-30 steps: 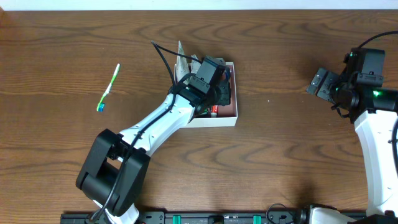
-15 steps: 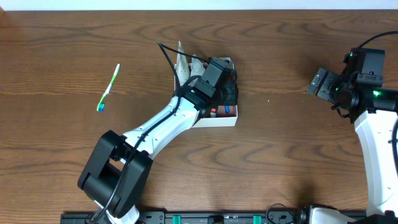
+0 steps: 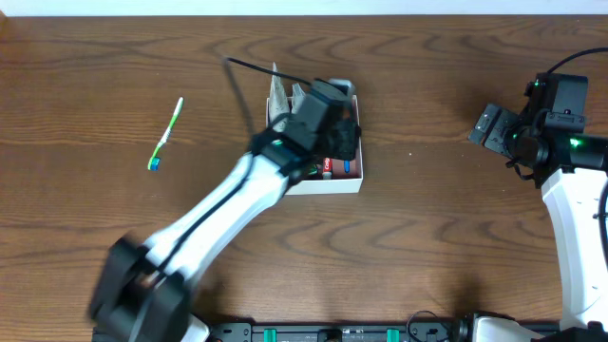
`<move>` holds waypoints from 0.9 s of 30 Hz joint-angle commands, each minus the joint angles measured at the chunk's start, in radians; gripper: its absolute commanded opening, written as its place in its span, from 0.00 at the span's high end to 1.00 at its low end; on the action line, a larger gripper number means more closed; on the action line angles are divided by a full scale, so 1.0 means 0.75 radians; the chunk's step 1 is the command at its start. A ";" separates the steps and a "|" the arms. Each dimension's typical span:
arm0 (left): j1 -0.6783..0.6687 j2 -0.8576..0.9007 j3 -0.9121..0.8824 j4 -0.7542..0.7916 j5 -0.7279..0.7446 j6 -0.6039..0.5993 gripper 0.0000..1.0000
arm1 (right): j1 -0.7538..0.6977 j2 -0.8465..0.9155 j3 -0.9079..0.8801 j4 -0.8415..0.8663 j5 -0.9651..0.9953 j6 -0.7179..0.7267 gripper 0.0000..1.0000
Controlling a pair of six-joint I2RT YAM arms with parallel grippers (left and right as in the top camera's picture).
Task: Pack container
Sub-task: 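Open the left gripper and withdraw it left of the box, then lower the left gripper onto the green toothbrush and grasp it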
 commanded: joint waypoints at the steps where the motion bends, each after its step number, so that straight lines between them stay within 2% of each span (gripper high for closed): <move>1: 0.068 -0.235 0.032 -0.116 -0.204 0.117 0.66 | -0.005 -0.002 0.008 -0.002 0.002 0.014 0.01; 6: 0.252 -0.422 0.032 -0.324 -0.633 0.268 0.65 | -0.005 -0.002 0.008 -0.002 0.002 0.014 0.01; 8: 0.365 -0.425 0.032 -0.340 -0.713 0.328 0.58 | -0.005 -0.002 0.008 -0.002 0.002 0.014 0.01; 12: 0.604 -0.346 0.032 -0.306 -0.711 0.412 0.43 | -0.005 -0.002 0.008 -0.002 0.002 0.014 0.01; 15: 0.752 -0.239 0.032 -0.233 -0.705 0.445 0.36 | -0.005 -0.002 0.008 -0.002 0.002 0.014 0.01; 20: 0.900 -0.052 0.032 -0.126 -0.680 0.589 0.14 | -0.005 -0.002 0.008 -0.002 0.002 0.014 0.01; 23: 0.948 0.051 0.032 -0.088 -0.605 0.748 0.12 | -0.005 -0.002 0.008 -0.002 0.002 0.014 0.01; 27: 1.003 0.190 0.032 -0.055 -0.561 0.840 0.08 | -0.005 -0.002 0.008 -0.002 0.002 0.014 0.01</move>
